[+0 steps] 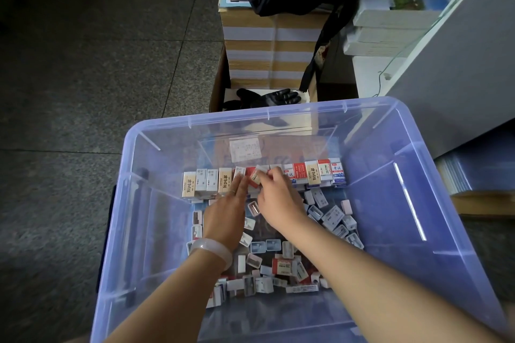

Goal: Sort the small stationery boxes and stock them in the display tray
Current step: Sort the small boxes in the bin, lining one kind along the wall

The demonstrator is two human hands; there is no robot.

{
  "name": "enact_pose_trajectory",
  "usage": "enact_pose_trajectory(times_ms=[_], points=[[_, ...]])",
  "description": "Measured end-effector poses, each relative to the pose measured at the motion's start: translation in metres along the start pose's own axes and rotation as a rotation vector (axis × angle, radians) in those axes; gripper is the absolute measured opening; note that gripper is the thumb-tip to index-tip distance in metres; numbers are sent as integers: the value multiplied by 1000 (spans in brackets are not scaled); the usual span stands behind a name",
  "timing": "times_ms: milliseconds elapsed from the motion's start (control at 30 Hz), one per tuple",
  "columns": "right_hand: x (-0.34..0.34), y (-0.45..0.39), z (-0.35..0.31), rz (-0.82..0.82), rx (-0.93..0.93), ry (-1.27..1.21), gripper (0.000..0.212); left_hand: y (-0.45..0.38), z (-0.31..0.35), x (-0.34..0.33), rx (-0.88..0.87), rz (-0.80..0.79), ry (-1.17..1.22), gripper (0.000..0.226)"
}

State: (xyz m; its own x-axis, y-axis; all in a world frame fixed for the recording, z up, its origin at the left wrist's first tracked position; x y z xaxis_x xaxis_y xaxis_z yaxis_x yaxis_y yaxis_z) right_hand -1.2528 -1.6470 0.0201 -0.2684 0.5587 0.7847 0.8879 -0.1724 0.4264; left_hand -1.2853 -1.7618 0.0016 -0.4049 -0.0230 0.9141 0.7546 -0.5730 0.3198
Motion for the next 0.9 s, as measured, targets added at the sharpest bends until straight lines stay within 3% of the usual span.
enact_pose_trajectory(times_ms=[100, 167, 300, 400, 467, 600, 667, 767, 833, 900], points=[[-4, -3, -3, -34, 54, -113, 44, 4, 1, 15, -11, 103, 81, 33], [-7, -6, -8, -104, 68, -172, 44, 4, -2, 13, 37, 45, 126, 21], [-10, -8, -11, -215, 51, -323, 45, 1, -3, -2, -4, -123, 148, 29], [-7, -6, -9, -254, 66, -404, 45, -1, -6, 1, 59, -72, 236, 36], [-4, -4, -10, -206, 65, -432, 43, 0, -5, 2, 55, -65, 340, 29], [8, -1, -7, -18, -20, -546, 32, 1, 5, 17, 146, 52, 912, 10], [10, 1, -7, -106, -48, -716, 28, -1, 10, 27, 184, 141, 1042, 18], [2, 3, -12, -264, -34, -975, 19, -4, 14, 31, 163, 173, 1089, 27], [-1, 1, -14, -240, -35, -1078, 10, -4, 14, 31, 161, 138, 1114, 27], [3, -1, -11, -116, -90, -1054, 11, -4, 14, 36, 197, 144, 1083, 24]])
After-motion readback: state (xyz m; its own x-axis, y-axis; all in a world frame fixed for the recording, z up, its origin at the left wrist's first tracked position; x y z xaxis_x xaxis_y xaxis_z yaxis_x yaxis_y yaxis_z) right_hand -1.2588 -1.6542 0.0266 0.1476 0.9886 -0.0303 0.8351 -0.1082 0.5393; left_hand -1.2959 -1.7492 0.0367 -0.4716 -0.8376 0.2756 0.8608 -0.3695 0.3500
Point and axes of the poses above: each hand's wrist, its own y-axis away from the middle knuckle, its own x-axis out of the back of the hand, z = x × y, the point moved 2 cm from there along -y, towards the middle knuckle, and after that the axes turned 10 degrees about -z, right-handed, at the moved point
